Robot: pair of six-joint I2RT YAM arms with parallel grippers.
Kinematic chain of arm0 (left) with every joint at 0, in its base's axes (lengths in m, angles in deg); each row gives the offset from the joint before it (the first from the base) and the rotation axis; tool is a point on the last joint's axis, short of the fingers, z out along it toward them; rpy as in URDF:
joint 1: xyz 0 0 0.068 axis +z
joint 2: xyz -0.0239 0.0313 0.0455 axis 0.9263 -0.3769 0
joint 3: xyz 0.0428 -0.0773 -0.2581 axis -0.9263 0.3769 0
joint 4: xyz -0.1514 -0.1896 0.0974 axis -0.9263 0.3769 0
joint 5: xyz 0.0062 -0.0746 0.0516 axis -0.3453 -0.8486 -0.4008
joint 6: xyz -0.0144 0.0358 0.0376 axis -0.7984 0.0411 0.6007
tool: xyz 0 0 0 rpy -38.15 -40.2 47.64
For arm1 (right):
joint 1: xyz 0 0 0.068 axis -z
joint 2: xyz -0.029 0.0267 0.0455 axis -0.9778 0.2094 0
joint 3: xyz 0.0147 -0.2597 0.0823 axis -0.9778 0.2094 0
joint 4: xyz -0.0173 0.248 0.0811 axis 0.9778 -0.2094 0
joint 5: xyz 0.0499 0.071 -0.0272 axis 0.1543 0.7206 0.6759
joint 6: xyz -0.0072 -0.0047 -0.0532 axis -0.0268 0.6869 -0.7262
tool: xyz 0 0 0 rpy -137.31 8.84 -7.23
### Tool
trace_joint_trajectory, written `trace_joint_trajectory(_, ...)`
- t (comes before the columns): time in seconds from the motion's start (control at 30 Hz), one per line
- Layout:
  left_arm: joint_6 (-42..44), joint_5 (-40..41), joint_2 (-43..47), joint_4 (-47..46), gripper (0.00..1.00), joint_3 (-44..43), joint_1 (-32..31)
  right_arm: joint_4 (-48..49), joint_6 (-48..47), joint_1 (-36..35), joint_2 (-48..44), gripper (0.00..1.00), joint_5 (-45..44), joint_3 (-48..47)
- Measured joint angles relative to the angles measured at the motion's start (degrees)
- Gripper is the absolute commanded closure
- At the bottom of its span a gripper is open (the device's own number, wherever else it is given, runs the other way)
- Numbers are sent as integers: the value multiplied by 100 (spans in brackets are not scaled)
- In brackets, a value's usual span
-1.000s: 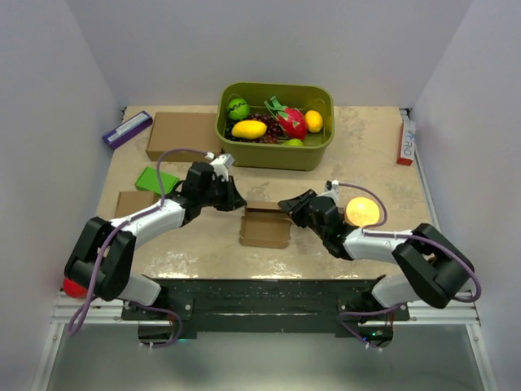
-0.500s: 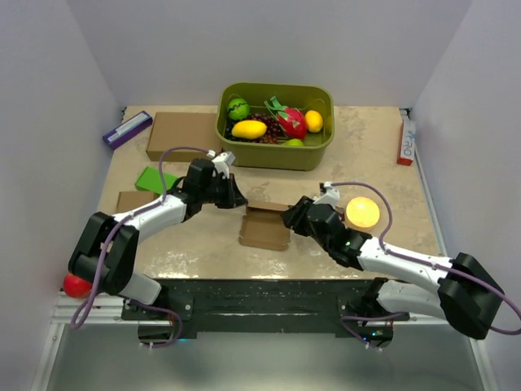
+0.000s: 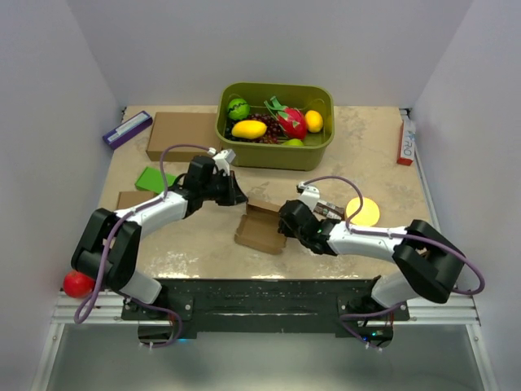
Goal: Fold the paper box
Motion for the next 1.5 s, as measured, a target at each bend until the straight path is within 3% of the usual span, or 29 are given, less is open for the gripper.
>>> trace_joint_trajectory(0.8,13,-68,-33,37,100,-39,24,667,-55,629,660,65,-122,52)
trace_joint_trajectory(1.13,13,-81,-46,42,100,-50,24,1003,-293,697,787,80,-225,57)
trace_joint_trajectory(1.5,11,-142,-83,37,100,-72,50,1062,-474,584,767,81,-337,55)
